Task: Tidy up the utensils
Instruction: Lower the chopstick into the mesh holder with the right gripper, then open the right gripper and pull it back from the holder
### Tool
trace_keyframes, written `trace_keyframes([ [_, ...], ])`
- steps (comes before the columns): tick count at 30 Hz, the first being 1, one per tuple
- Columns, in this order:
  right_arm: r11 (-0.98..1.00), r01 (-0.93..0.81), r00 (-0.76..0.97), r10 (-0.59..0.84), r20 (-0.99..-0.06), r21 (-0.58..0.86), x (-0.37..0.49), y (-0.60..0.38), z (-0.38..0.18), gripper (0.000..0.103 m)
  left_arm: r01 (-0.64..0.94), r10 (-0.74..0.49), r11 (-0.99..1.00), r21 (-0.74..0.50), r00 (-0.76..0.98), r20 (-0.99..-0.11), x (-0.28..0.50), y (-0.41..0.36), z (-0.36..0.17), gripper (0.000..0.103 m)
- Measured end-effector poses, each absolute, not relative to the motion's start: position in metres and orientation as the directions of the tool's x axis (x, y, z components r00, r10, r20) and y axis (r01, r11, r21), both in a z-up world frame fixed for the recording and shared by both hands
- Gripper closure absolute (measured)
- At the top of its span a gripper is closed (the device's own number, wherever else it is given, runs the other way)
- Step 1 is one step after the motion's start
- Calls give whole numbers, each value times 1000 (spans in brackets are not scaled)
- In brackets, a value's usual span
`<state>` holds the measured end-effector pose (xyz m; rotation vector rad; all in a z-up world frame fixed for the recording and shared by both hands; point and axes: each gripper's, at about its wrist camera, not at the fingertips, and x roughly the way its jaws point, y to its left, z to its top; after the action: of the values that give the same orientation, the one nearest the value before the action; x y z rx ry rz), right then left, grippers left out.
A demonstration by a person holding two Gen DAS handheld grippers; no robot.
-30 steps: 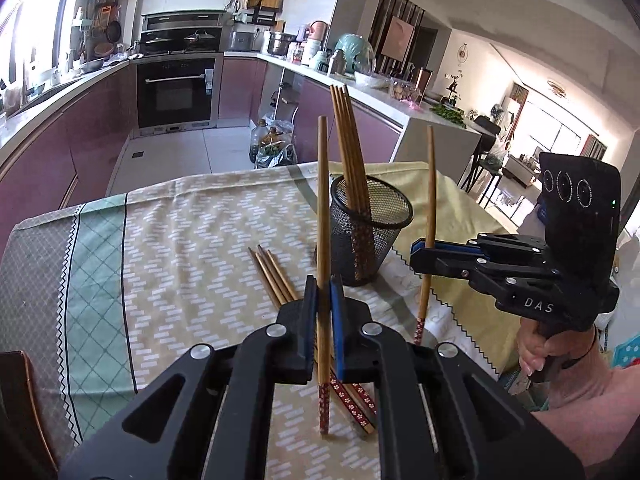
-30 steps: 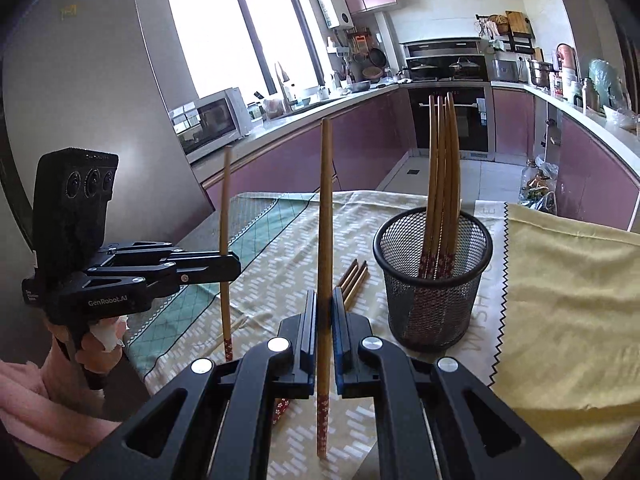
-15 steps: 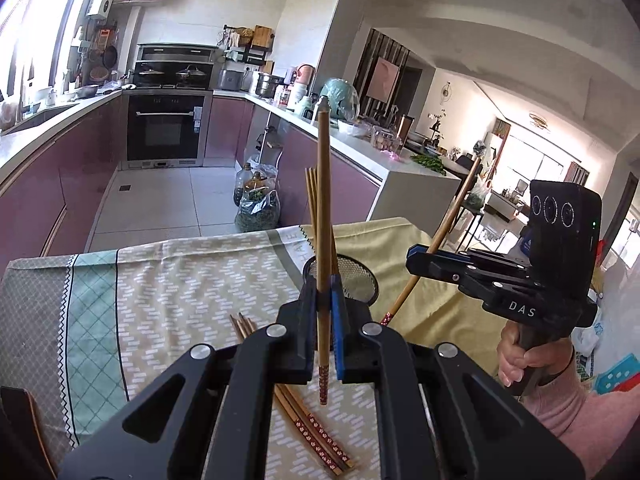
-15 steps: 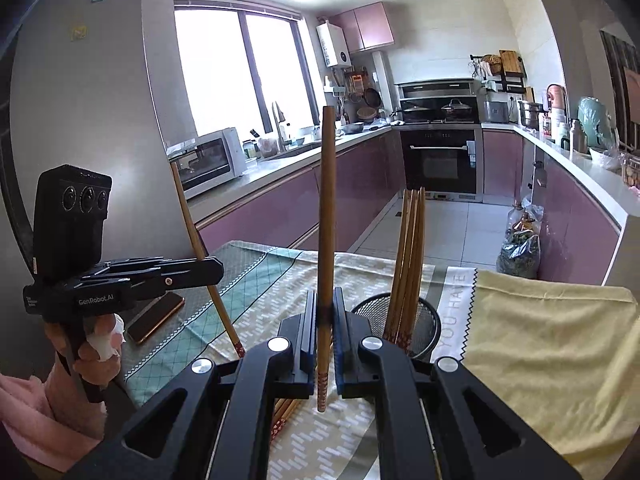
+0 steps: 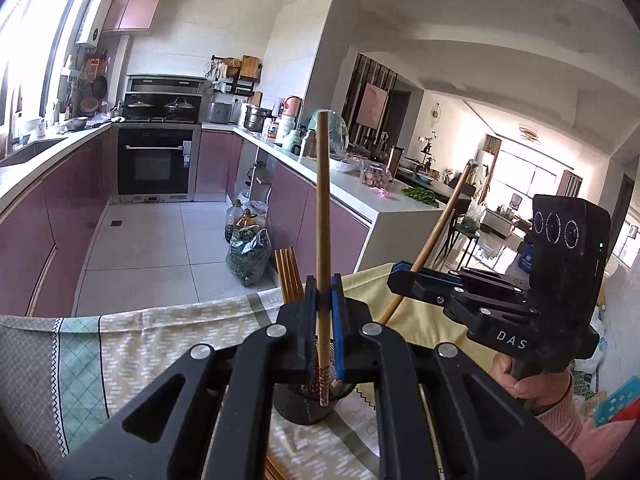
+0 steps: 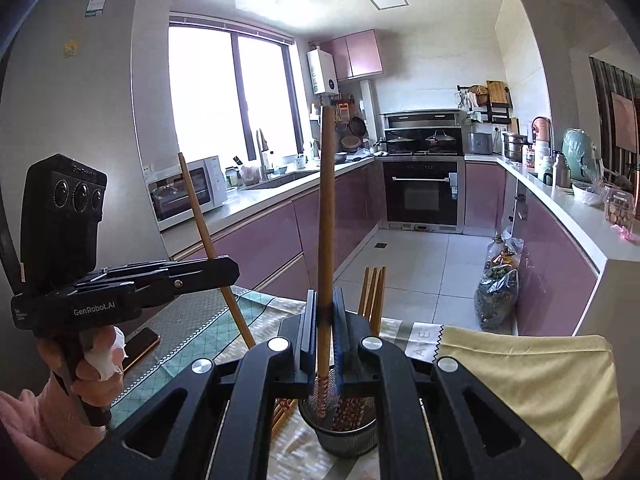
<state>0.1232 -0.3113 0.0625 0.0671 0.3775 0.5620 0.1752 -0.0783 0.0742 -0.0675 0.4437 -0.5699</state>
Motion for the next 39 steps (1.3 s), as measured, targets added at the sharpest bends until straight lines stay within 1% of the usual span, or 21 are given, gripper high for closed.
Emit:
trace_keyframes([
  [6,859,-488,774,509,-377,157,141,-309,51,97,481,-492,865,-140,762,-421,189,-100,63,96],
  [11,864,-478,753,496,-432,160,155,-307,36,97,475,-480,869,-138,743,-466,200,-103,47,96],
  [18,862,-479,706,489,-511,164,166,-300,19,97,504,-464,858,-101,675,-573,214,-117,19,96],
  [22,865,-477,683,477,-553,157,172,-293,9,96,507,-447,856,-102,626,-639,224,-125,-2,96],
  [30,874,-440,669,472,-574,206,189,-296,-9,96,478,-412,873,-102,608,-679,248,-133,-24,95],
  [32,872,-436,668,478,-570,221,189,-299,-11,96,467,-407,878,-107,607,-682,250,-130,-28,91],
  [33,871,-435,667,482,-568,227,187,-298,-12,96,464,-409,878,-115,605,-683,252,-128,-30,86],
  [34,869,-436,667,486,-565,233,184,-298,-12,94,457,-405,882,-117,608,-683,253,-126,-32,83],
  [37,864,-442,668,496,-555,240,179,-299,-13,84,445,-404,886,-126,613,-679,253,-121,-36,79],
  [39,860,-449,671,504,-545,243,175,-299,-13,81,442,-410,886,-136,614,-674,252,-117,-38,78],
])
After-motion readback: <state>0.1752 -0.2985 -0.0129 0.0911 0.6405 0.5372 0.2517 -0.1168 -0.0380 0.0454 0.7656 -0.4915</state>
